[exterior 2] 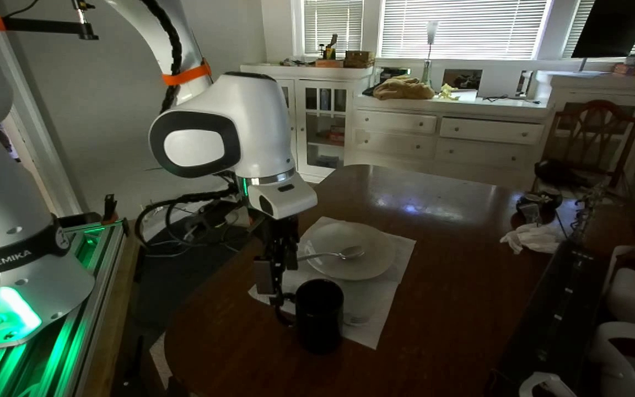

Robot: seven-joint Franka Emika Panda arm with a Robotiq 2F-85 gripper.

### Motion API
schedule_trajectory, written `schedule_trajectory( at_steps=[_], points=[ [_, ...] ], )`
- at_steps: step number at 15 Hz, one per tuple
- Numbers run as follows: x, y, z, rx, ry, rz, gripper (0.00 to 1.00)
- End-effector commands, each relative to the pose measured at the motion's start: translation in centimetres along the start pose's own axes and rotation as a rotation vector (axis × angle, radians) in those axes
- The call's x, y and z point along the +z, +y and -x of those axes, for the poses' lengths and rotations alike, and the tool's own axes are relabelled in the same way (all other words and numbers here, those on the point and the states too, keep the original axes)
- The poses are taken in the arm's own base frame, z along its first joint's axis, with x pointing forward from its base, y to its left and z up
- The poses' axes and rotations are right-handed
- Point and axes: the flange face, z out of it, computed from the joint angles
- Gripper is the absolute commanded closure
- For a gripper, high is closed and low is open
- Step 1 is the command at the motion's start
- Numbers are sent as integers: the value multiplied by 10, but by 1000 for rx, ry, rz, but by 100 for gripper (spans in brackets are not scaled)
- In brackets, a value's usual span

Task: Move the black cup to the left closer to the napkin

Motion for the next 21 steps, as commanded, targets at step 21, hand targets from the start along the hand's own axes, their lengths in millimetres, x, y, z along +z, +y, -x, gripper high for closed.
schedule_trajectory(
  at_steps=[21],
  points=[
    [-234,0,27,-109,32,-12,0]
  ],
)
